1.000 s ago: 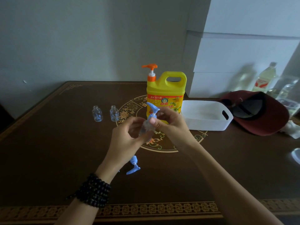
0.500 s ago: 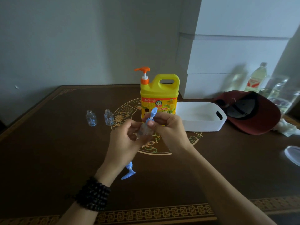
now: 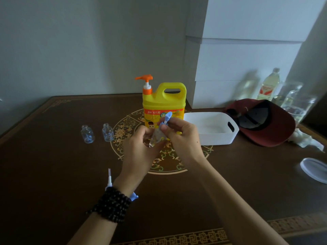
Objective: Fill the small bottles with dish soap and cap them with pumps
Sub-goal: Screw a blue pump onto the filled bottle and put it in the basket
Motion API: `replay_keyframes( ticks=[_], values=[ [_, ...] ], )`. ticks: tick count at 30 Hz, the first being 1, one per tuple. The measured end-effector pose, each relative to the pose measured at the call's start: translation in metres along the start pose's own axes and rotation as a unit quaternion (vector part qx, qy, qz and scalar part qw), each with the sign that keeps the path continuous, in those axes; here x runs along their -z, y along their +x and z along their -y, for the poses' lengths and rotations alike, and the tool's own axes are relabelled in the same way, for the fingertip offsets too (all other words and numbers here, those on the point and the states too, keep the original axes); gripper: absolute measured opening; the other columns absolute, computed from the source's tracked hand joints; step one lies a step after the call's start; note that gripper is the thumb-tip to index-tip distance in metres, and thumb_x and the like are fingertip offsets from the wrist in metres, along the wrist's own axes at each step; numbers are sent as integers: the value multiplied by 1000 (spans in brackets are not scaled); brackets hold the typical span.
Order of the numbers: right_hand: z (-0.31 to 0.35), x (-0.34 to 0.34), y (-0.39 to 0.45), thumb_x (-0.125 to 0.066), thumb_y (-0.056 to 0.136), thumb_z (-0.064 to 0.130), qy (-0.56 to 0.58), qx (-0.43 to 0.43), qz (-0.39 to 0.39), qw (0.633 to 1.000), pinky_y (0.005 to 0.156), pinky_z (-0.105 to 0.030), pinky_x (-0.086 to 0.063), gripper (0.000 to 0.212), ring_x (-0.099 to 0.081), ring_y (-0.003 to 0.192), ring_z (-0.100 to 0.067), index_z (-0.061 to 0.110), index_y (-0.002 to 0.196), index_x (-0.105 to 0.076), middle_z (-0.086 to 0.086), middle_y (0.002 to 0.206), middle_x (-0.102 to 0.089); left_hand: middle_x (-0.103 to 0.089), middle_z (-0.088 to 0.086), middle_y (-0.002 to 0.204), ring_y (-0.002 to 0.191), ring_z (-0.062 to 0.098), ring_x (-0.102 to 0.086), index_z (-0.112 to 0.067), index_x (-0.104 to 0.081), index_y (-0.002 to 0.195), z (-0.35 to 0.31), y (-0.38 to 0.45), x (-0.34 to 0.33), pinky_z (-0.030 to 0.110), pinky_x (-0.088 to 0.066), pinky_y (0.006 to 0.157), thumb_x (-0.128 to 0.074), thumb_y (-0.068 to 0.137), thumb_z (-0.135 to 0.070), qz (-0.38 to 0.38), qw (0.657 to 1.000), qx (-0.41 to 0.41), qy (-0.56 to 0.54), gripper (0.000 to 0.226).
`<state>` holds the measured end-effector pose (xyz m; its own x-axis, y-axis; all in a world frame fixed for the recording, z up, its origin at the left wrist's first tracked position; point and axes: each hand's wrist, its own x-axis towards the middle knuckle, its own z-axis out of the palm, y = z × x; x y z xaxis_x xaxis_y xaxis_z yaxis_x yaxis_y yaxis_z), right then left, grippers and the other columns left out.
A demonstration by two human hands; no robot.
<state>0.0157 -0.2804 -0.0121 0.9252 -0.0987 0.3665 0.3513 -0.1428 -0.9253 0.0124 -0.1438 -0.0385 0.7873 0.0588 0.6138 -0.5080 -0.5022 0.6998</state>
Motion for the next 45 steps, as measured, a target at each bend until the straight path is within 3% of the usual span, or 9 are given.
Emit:
replay_keyframes(
  ticks=[4,7,11,14,19,27,32,39,45],
  values=[
    [2,16,10,-80,77,35,-91,-1,-51,995,49,-22,-40,26,-51,52,-5,28,60,-62,10,56,-59,-64,-12,82,75,-1,-60,-14,-59,92,-5,14,-21,13,-44,63,-85,75,-33,25,999,-40,14,36],
    [-2,41,32,-80,76,30,-136,-14,-77,988,44,-15,-30,29,-39,46,-2,18,58,-61,9,50,-48,-66,-12,96,88,4,-63,-17,-61,105,-7,25,-39,20,-51,73,-89,72,-30,67,997,-21,-22,45],
    [-16,81,76,-74,81,17,-205,-31,-116,971,48,-19,-31,7,-44,50,-2,13,82,-68,12,58,-53,-64,-9,108,99,5,-63,-21,-61,114,-2,35,-45,25,-56,66,-80,82,-35,72,996,-31,-42,40],
    [-36,97,117,-66,85,11,-280,-32,-141,949,56,-15,-39,14,-58,71,-9,15,99,-66,8,80,-66,-65,-9,110,103,2,-62,-19,-61,115,3,41,-47,21,-57,69,-76,86,-30,73,995,-41,-53,34],
    [-83,93,154,-66,85,6,-335,-59,-83,937,80,-32,-51,22,-66,92,-27,8,107,-65,-11,95,-73,-65,-6,110,102,8,-66,-16,-62,117,15,44,-39,28,-60,68,-73,89,-22,84,993,-41,-68,31],
    [-108,84,159,-60,87,0,-319,-71,-46,944,76,-30,-54,20,-68,86,-24,7,105,-64,-7,89,-70,-67,-4,109,99,14,-69,-14,-63,113,28,42,-20,36,-61,66,-70,91,-20,87,993,-10,-80,23],
    [-104,89,151,-60,88,2,-339,-68,-44,937,53,-4,-39,25,-59,72,-9,10,111,-64,-2,88,-67,-68,-5,107,98,14,-69,-13,-64,113,32,37,-11,40,-61,67,-70,91,-12,84,994,3,-72,23],
    [-49,86,133,-60,85,-5,-288,-53,-101,951,94,-38,-52,37,-67,101,-27,8,120,-61,-11,110,-70,-69,-8,107,100,8,-69,-18,-64,113,30,34,26,30,-61,74,-70,90,-14,56,996,9,-62,24],
    [-1,33,69,-66,90,24,-133,49,-106,984,67,-10,-51,19,-66,92,0,23,109,-66,13,99,-71,-68,-9,108,103,3,-66,-19,-62,116,35,32,63,22,-56,87,-68,91,-18,33,999,16,-34,26]
  ],
)
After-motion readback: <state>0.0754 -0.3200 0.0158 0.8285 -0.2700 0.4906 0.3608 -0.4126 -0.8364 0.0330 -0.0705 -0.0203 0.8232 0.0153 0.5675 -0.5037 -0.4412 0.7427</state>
